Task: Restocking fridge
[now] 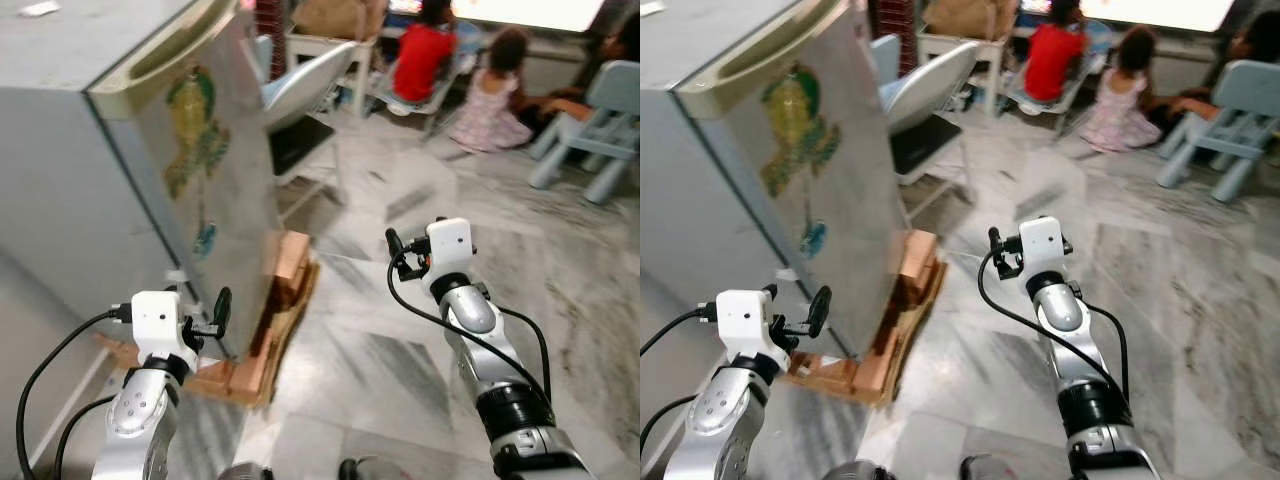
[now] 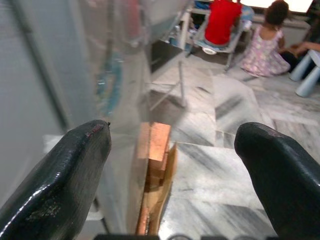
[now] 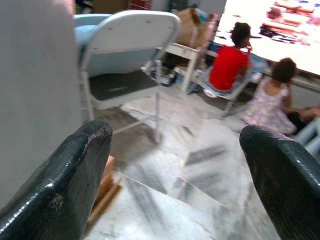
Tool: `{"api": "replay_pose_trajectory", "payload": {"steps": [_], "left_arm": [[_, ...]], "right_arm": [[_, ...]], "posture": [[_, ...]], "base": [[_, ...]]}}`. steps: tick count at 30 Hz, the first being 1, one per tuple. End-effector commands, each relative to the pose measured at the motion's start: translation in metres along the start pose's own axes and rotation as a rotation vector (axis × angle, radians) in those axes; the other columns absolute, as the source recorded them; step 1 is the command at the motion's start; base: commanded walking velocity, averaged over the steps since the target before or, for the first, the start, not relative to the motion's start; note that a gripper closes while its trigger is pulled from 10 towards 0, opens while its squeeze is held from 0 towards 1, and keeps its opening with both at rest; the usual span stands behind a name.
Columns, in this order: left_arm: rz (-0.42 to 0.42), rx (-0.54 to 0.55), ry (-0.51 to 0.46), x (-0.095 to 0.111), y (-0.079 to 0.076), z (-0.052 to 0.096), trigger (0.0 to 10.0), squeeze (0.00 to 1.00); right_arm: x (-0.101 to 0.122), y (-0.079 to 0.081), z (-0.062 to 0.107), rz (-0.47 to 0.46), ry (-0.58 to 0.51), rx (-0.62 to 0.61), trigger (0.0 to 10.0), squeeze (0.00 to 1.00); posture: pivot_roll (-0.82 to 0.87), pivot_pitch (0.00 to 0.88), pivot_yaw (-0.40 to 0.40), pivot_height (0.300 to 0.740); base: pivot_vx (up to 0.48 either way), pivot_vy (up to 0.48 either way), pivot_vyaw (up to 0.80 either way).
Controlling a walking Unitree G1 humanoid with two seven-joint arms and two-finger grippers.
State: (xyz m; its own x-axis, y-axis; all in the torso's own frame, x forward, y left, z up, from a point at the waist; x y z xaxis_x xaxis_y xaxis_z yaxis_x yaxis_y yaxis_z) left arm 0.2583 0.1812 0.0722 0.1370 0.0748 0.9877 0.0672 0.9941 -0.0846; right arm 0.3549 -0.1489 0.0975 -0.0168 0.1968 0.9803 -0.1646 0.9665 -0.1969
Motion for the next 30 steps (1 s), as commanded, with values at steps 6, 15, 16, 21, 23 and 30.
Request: {"api": "replay_pose_trajectory", "payload": {"steps": [6,15,16,21,23,30], "left_arm": [[-0.011,0.059,-0.006,0.005,0.018,-0.006,10.0,0.00],[-0.039,0.174,-0.002,0.006,0.039,-0.012,10.0,0.00],[-0.039,0.180,0.000,0.005,0.040,-0.012,10.0,0.00],[-0.065,0.243,0.031,-0.002,0.049,-0.011,10.0,0.00],[-0.051,0.251,0.033,-0.003,0.050,-0.010,10.0,0.00],[-0.066,0.265,0.062,-0.011,0.056,-0.005,10.0,0.00]], "right_arm": [[0.000,0.000,0.003,0.014,0.000,0.009,10.0,0.00],[-0.002,0.002,0.006,0.028,0.004,0.025,10.0,0.00],[-0.002,0.003,0.007,0.028,0.004,0.026,10.0,0.00],[-0.004,0.006,0.009,0.031,0.009,0.048,10.0,0.00],[-0.004,0.006,0.010,0.033,0.010,0.051,10.0,0.00],[-0.008,0.008,0.011,0.038,0.025,0.067,10.0,0.00]], "posture": [[0.01,0.054,0.009,0.740],[0.00,0.053,0.012,0.740],[0.00,0.053,0.012,0.740],[0.00,0.054,0.009,0.740],[0.00,0.057,0.008,0.740],[0.00,0.057,0.005,0.740]], "base": [[0.000,0.000,-0.80],[0.000,0.000,-0.49],[0.000,0.000,0.00],[0.000,0.000,0.00],[0.000,0.000,0.00],[0.000,0.000,0.00]]}}
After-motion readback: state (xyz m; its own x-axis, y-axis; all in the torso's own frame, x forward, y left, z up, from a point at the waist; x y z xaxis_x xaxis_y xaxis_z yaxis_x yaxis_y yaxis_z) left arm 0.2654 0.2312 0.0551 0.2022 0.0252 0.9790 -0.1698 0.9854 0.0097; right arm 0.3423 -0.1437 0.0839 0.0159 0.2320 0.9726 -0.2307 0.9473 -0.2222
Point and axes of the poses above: a point about 5 cm out from each wrist's last joint towards the gripper, its own z axis pointing back from the gripper into the wrist, its own x axis along the axis of the wrist's last joint, y = z × x, the point moved 3 cm from there along -z, pointing out of the wrist towards the gripper, and after that the axes turned 2 degrees about z, right-handed, at the moved point
